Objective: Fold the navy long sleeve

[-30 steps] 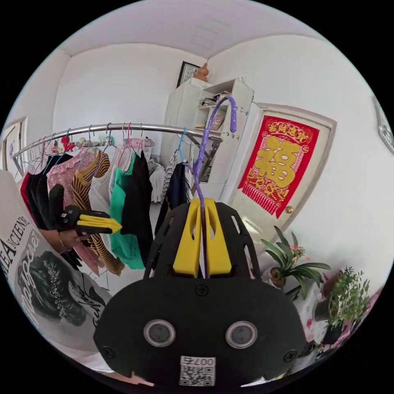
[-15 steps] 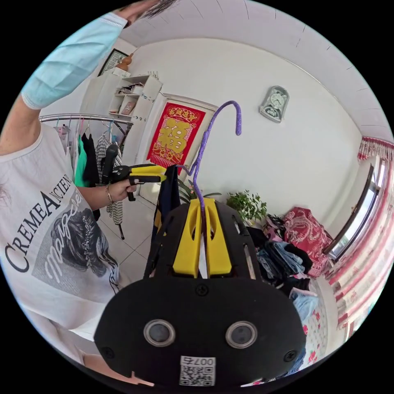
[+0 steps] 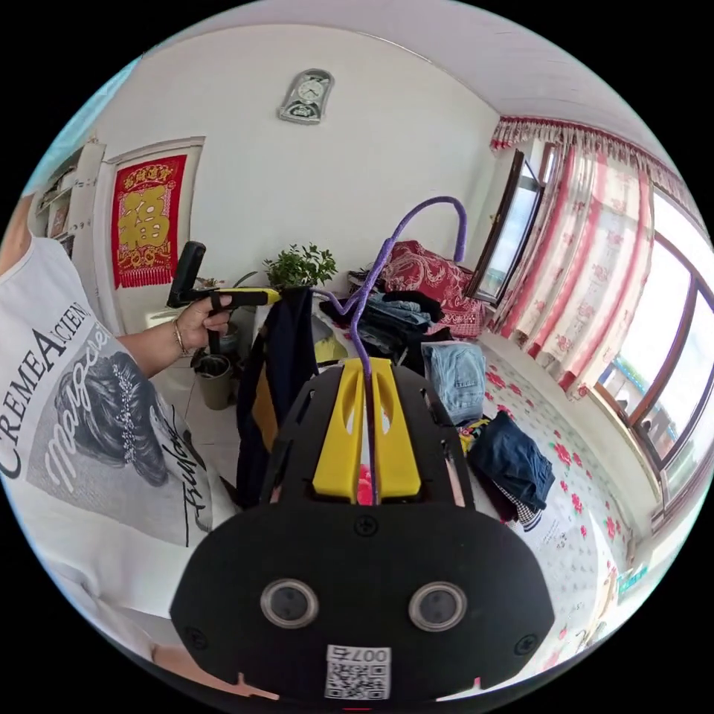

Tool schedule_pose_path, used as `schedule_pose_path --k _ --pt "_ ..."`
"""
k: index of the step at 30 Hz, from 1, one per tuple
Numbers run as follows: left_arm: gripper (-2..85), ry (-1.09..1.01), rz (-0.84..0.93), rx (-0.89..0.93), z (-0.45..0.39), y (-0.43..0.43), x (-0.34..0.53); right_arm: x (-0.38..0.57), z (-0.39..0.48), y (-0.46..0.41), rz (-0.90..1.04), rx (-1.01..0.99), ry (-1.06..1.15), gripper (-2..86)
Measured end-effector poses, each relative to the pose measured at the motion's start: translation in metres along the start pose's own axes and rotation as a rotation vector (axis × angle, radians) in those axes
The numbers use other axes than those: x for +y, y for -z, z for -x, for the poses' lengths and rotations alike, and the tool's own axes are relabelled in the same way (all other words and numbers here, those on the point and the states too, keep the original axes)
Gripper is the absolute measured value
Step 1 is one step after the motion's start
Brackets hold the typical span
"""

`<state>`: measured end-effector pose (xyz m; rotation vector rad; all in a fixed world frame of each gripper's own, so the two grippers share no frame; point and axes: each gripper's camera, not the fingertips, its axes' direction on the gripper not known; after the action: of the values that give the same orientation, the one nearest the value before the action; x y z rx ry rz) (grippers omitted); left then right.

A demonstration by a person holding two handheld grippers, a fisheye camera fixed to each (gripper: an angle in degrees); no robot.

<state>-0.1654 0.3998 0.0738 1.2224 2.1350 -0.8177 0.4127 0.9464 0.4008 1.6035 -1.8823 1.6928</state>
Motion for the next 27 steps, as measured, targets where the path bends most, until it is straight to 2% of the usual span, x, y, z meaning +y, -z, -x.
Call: schedule_pose_path --k 7,12,18,21,27 --pt "-1.0 0.192 0.105 0.175 0.128 -0.102 -0.045 0.051 -0.043 -0.041 0.075 -0.050 -0.169 -0.2" --pt "-1.0 0.492 0.103 0.324 0.235 -0.175 -0.063 0.094 -0.091 -0.050 0.070 -0.020 -0.336 -0.2" --pt "-1.0 0.558 0.199 0.269 0.304 -0.238 -0.095 0.155 -0.140 -0.081 0.056 -0.084 -0.583 -0.2" --pt "-1.0 0.592 0.244 0.301 0.337 -0.268 -0.103 0.179 -0.155 -0.098 0.082 -0.105 -0.649 -0.2" --pt "-1.0 0.362 0.369 0.441 0.346 -0.317 -0.148 0.208 -0.174 -0.119 0.165 -0.155 -0.636 -0.1"
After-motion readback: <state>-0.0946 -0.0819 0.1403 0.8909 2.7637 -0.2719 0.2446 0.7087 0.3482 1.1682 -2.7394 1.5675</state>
